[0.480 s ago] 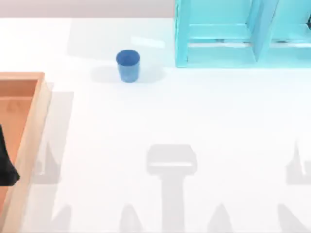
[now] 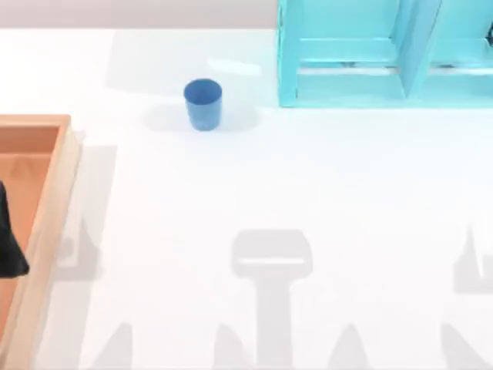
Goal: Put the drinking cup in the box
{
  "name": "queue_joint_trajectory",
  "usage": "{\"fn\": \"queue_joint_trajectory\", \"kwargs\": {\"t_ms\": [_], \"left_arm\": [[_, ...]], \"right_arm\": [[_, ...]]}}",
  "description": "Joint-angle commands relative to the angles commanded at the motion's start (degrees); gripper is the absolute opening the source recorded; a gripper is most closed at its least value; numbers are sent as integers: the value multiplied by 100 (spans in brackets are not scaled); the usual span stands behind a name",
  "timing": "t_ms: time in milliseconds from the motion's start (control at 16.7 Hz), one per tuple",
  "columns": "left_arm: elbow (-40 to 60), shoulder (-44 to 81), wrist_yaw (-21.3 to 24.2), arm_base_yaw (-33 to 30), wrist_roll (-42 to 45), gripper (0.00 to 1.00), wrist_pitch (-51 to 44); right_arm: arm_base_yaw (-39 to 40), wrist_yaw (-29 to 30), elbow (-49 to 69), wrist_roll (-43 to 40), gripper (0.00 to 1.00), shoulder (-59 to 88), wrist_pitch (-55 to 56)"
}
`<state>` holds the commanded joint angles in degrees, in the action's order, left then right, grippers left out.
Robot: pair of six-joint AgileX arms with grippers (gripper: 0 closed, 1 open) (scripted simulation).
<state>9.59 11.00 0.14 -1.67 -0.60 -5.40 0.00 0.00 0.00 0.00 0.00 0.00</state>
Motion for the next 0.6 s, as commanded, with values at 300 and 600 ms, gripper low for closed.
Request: {"fn": "queue_joint_trajectory", "kwargs": {"t_ms": [300,600], "left_arm": [[2063,1973,0,-291,-289,100,-921],[4963,4380,6,-677,-795,100,-2029]], "right_arm": [[0,0,0,0,100,0,0],[0,0,0,0,100,0,0]]}}
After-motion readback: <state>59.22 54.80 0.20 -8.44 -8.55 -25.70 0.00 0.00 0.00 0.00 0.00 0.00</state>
